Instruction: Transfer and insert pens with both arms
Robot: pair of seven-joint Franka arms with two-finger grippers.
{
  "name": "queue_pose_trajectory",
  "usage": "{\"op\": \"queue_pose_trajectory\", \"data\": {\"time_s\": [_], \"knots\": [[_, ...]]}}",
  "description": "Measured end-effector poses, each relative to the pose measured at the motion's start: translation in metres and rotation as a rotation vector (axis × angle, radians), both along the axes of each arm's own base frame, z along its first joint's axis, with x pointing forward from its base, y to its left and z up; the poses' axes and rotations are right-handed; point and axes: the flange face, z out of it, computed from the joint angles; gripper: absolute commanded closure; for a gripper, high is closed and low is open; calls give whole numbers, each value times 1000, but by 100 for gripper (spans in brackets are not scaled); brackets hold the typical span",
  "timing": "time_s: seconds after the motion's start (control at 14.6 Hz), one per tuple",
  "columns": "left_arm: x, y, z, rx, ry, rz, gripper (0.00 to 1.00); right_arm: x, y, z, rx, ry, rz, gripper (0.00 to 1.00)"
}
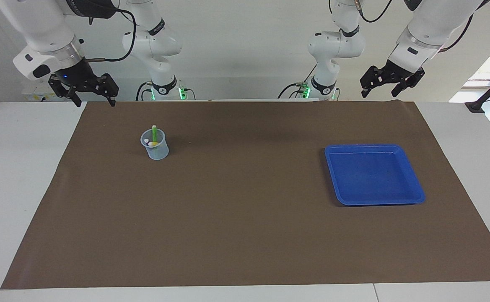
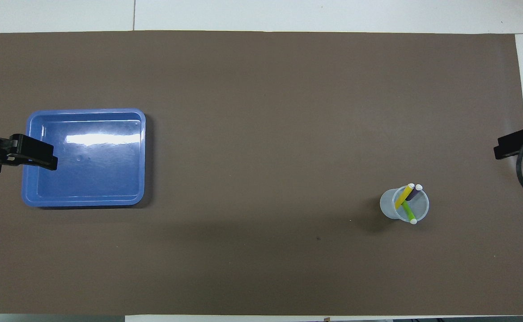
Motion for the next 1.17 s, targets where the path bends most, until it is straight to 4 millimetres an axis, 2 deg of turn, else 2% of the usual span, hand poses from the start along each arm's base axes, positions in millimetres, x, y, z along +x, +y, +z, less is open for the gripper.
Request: {"op": "queue_pose_trajectory", "data": {"time_s": [0.41, 0.69, 1.17], "knots": [[0, 0, 0, 0, -2, 1, 0, 1, 2, 2, 5, -15, 4, 0], [0, 0, 0, 0, -2, 1, 0, 7, 2, -9, 4, -40, 6, 0], [0, -1, 0, -1, -3, -1, 0, 6, 0, -6, 4, -45, 1, 0]]}}
